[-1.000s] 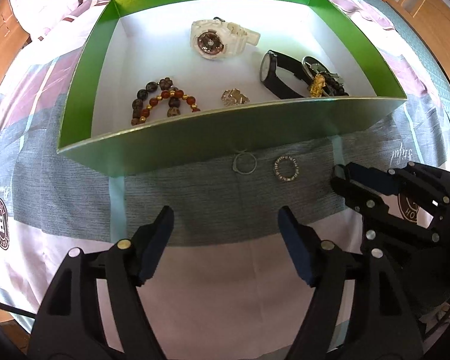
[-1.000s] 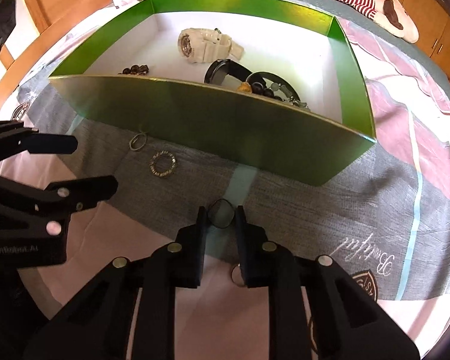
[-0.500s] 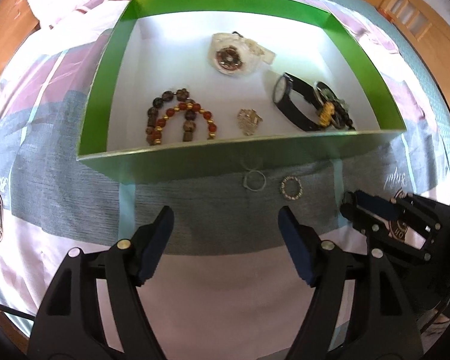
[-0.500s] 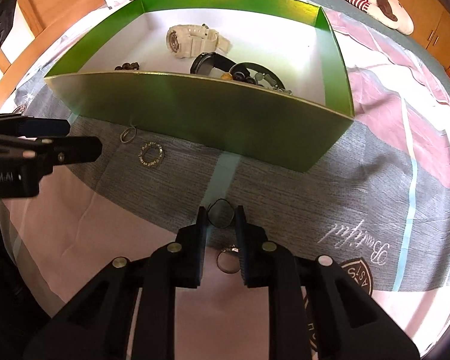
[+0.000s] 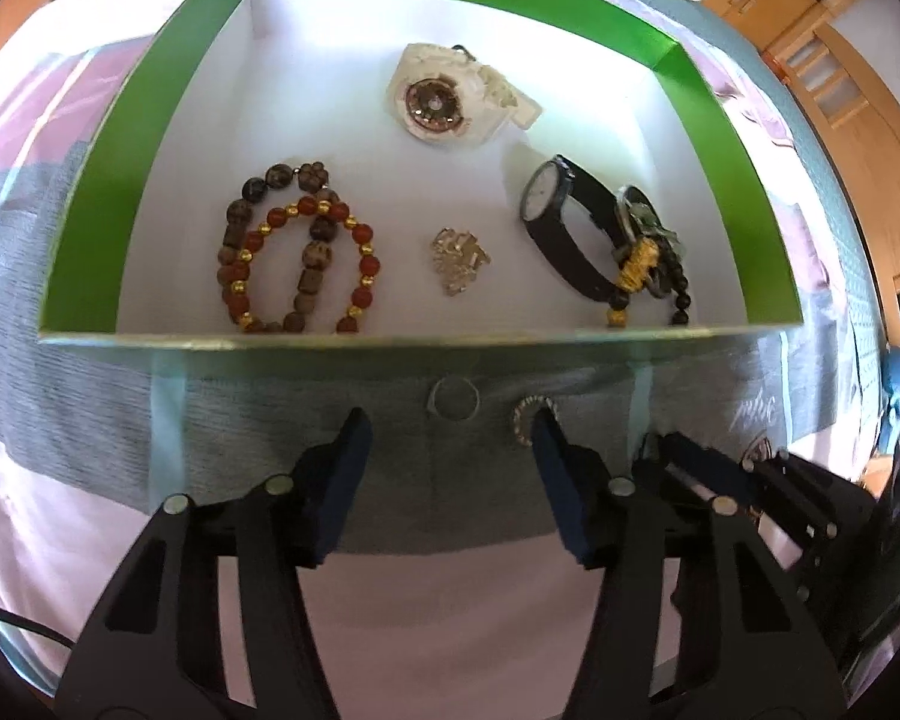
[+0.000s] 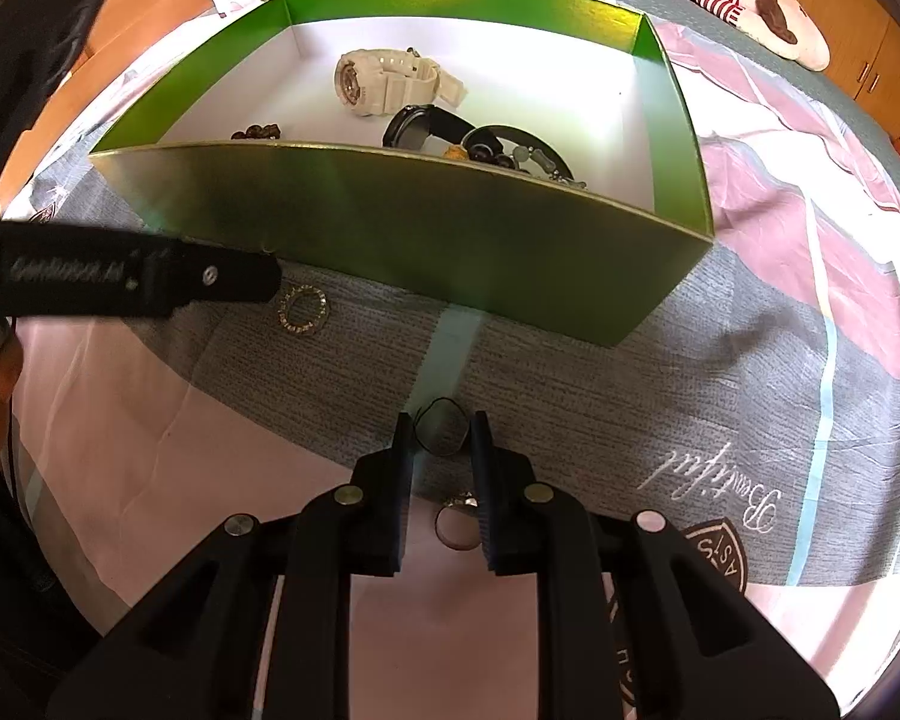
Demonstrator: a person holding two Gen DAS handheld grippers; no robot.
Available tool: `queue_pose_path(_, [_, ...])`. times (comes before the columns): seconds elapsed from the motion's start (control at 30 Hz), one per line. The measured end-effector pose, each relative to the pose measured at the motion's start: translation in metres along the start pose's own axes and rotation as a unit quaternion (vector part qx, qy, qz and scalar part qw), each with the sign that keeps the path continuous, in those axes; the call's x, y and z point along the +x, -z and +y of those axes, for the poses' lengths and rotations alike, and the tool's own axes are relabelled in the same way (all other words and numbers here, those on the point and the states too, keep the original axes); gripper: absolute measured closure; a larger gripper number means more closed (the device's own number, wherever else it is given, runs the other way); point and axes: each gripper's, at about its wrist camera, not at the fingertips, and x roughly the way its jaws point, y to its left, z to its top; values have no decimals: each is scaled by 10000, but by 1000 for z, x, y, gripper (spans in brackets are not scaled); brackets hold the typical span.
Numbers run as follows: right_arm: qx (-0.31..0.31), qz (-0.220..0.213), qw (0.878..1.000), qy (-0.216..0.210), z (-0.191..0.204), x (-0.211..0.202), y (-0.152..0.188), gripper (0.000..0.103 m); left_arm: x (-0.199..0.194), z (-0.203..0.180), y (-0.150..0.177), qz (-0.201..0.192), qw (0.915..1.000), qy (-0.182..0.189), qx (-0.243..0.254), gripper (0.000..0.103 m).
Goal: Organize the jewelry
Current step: 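Grasp a thin silver ring with the right tool while the left tool grasps a plain silver ring, then lower both rings into the green box and open both tools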
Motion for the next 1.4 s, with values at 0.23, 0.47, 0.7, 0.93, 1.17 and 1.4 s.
queue_pose_path(0.23, [-2,4,10000,19,2,0,1,84,5,10,-8,-34,9996,5,-266,49])
queue_pose_path(0.47, [-1,2,10000,46,4,0,2,84,9,-7,-4,-112,9951,-910,373,83])
queue_pose_path(0.7, [8,-10,10000,58,4,0,2,84,1,-19,12,-109,9936,-931,625,84])
queue_pose_path(0.93, [100,-186,9997,88,3,-10,-1,84,-17,-35,33,-296,9904,-918,989,84])
queue_pose_path(1.17, [51,-237,9997,68,7,-13,-2,84,-30,-27,38,-389,9904,-939,938,84])
queue_pose_path(1.4, [-4,-638,9967,-511,15,-45,-7,84,-59,-19,37,-649,9911,-696,930,84])
